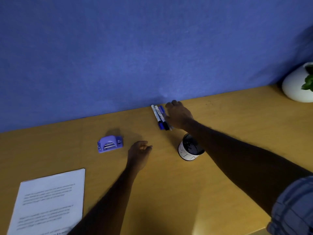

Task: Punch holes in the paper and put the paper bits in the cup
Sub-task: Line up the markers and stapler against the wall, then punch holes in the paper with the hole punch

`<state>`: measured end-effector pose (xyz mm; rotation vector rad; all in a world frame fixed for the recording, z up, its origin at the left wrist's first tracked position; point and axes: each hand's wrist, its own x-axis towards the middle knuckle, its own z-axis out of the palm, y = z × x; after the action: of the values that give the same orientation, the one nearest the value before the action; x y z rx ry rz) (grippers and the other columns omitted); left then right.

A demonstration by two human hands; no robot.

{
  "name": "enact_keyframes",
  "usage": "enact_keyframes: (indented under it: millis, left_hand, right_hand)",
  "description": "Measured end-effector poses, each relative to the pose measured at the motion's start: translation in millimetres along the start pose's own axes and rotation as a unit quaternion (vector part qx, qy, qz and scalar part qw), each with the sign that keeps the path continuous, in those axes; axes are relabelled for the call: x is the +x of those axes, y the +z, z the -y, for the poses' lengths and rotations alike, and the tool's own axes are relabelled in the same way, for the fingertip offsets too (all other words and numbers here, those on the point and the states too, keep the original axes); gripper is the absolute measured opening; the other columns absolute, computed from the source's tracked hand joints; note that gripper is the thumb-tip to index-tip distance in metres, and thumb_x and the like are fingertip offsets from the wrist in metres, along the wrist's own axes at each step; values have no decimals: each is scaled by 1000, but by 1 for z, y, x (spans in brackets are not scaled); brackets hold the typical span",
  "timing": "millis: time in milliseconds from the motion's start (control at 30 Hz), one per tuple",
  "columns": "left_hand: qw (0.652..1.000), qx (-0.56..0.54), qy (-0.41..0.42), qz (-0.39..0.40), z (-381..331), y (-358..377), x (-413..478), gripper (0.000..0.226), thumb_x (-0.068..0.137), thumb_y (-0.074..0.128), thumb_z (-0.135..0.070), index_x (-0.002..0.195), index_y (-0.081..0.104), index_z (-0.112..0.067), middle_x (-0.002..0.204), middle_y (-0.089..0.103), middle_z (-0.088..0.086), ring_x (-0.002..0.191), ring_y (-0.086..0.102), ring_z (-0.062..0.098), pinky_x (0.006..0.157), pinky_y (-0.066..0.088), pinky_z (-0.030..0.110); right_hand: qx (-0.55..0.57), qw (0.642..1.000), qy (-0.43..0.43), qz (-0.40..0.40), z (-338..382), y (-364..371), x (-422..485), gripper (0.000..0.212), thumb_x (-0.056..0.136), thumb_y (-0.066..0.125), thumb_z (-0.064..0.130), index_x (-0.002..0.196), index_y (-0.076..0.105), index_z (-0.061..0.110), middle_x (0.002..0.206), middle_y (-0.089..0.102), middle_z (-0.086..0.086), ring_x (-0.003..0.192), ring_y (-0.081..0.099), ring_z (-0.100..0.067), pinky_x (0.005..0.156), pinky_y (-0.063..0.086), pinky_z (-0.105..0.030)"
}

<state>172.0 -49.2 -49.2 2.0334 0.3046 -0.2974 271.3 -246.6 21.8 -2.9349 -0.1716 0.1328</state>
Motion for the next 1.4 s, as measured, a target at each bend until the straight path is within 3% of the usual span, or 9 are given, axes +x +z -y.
enact_keyframes:
  millis: [267, 400, 600, 800, 933, 1067, 1200, 1333, 1400]
  left_hand:
    - [955, 249, 135, 82, 29, -39, -49, 36, 89, 66, -34, 122, 60, -23, 112, 63, -5, 96, 58, 7, 78, 45, 22]
    - [942, 290, 145, 83, 49, -62, -71, 37, 89, 64, -36, 124, 58, -25, 115, 62, -4, 102, 59, 10, 86, 52, 29]
    - [942, 295, 152, 54, 87, -103, -106, 36, 92, 61, -37, 125, 58, -25, 119, 63, -6, 103, 59, 8, 83, 46, 20]
    - [950, 294, 107, 7, 135, -156, -145, 36, 93, 60, -31, 127, 59, -20, 126, 62, 0, 116, 59, 19, 95, 49, 30]
    - [956, 273, 102, -46, 161, -186, -171, 28, 91, 65, -24, 118, 66, -15, 118, 69, 2, 109, 65, 20, 94, 53, 33]
    - [957, 257, 101, -92, 175, -210, -185, 25, 88, 70, -23, 113, 68, -17, 113, 72, 1, 98, 68, 16, 87, 55, 29]
    - [960, 233, 48, -150, 186, -241, -185, 30, 88, 68, -23, 117, 66, -16, 117, 68, 5, 101, 66, 20, 88, 57, 37]
    - [941, 242, -122, -204, 205, -277, -180, 56, 85, 69, -33, 132, 51, -10, 135, 49, 16, 123, 48, 35, 104, 43, 49]
    - [930, 240, -192, -199, 215, -291, -177, 65, 84, 68, -38, 135, 43, -7, 137, 43, 19, 127, 42, 38, 104, 39, 51]
  right_hand:
    - [-109, 987, -115, -4, 68, 14, -61, 45, 86, 54, 37, 125, 52, 12, 128, 51, -13, 121, 48, -33, 99, 43, -44]
    - [-81, 989, -125, 26, 94, 33, -94, 45, 87, 55, 39, 123, 52, 12, 123, 50, -11, 114, 48, -30, 86, 47, -42]
    - [-15, 990, -118, 71, 138, 61, -140, 43, 86, 58, 38, 120, 52, 14, 121, 50, -9, 113, 49, -28, 86, 49, -43]
    - [-16, 987, -125, 102, 187, 90, -176, 42, 87, 56, 41, 121, 52, 16, 122, 51, -8, 113, 50, -27, 88, 49, -42]
    - [2, 985, -117, 123, 218, 109, -196, 43, 87, 57, 40, 122, 52, 17, 123, 51, -6, 114, 50, -27, 90, 48, -41]
    - [106, 980, -65, 158, 246, 123, -210, 39, 86, 61, 37, 118, 56, 16, 118, 55, -5, 109, 53, -24, 90, 49, -37]
    - [297, 934, 28, 194, 275, 128, -218, 11, 82, 66, 26, 89, 64, 17, 88, 62, 3, 81, 59, -14, 65, 46, -26]
    - [438, 858, 130, 234, 298, 129, -224, 8, 81, 67, 19, 79, 66, 12, 72, 63, -2, 65, 56, -16, 62, 43, -29]
    - [461, 841, 165, 231, 306, 130, -225, 7, 81, 67, 18, 78, 64, 12, 69, 59, -1, 64, 52, -16, 61, 41, -29]
